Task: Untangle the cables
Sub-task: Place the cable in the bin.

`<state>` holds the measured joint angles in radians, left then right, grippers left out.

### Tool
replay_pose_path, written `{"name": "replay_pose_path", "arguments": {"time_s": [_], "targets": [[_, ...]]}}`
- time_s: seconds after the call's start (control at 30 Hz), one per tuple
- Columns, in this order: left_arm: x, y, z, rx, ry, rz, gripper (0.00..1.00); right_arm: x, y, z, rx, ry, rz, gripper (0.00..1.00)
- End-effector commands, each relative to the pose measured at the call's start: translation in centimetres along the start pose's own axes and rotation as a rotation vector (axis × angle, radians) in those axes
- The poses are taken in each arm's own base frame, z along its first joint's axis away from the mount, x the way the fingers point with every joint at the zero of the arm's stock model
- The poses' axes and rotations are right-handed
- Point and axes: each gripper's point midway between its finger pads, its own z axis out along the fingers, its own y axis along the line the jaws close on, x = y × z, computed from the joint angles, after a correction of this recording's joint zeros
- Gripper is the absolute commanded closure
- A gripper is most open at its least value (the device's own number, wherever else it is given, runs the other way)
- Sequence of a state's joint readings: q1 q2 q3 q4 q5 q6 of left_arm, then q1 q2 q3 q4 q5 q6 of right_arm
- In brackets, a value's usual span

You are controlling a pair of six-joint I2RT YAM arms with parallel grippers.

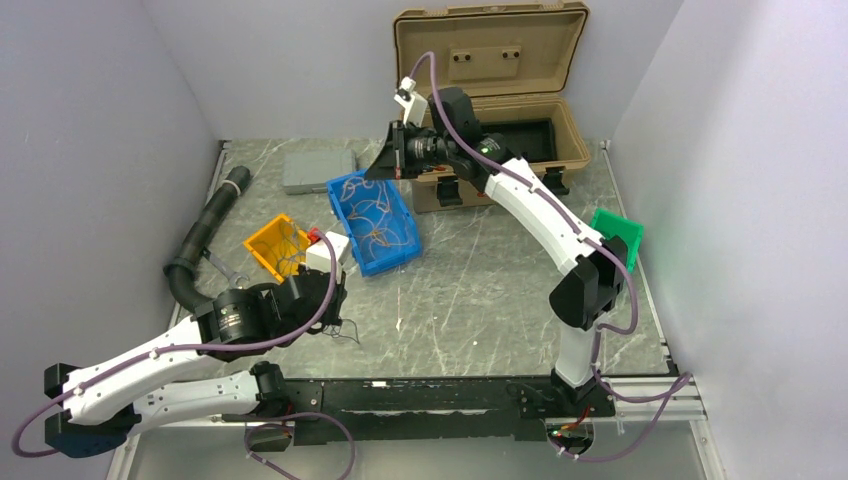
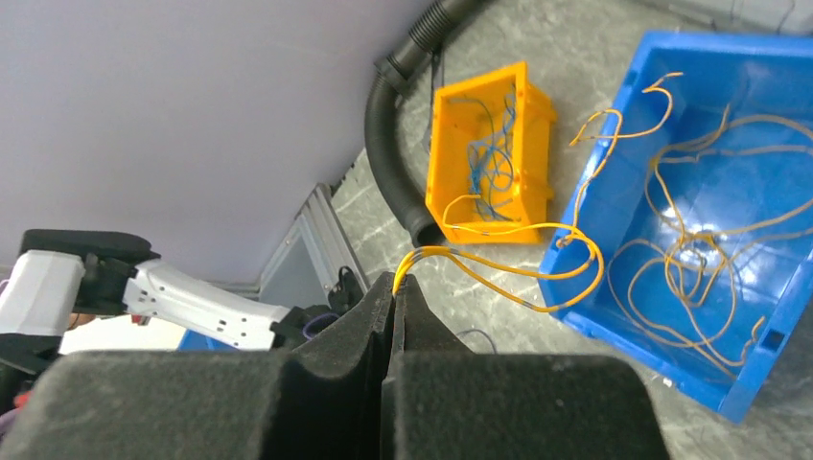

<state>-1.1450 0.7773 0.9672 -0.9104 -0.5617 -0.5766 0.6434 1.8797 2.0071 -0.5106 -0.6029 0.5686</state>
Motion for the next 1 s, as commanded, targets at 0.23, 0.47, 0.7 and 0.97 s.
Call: {"name": "replay_pose_path", "arguments": {"time_s": [0.23,0.47,0.7,0.97], "targets": [[-1.4,-0.4,-0.7,0.024,-0.028,-0.018,1.00,3.6,-4.8,2.7,0.086,0.053,0.011,1.00],[-1.3,-0.2,-0.7,0.015,-0.023,-0.017,1.00,7.1,-9.7,6.2,0.147,0.149,0.046,1.00],[-1.3,-0.2,-0.7,0.014,-0.026,-0.010,1.00,8.0,-14.4,8.4,0.317,0.144,-0.009,1.00],[-2.0,-1.3,0.0,0.034,-0.029,0.026,1.00,4.0,-13.6,8.8,0.389,-0.023,-0.176,0.57]]}}
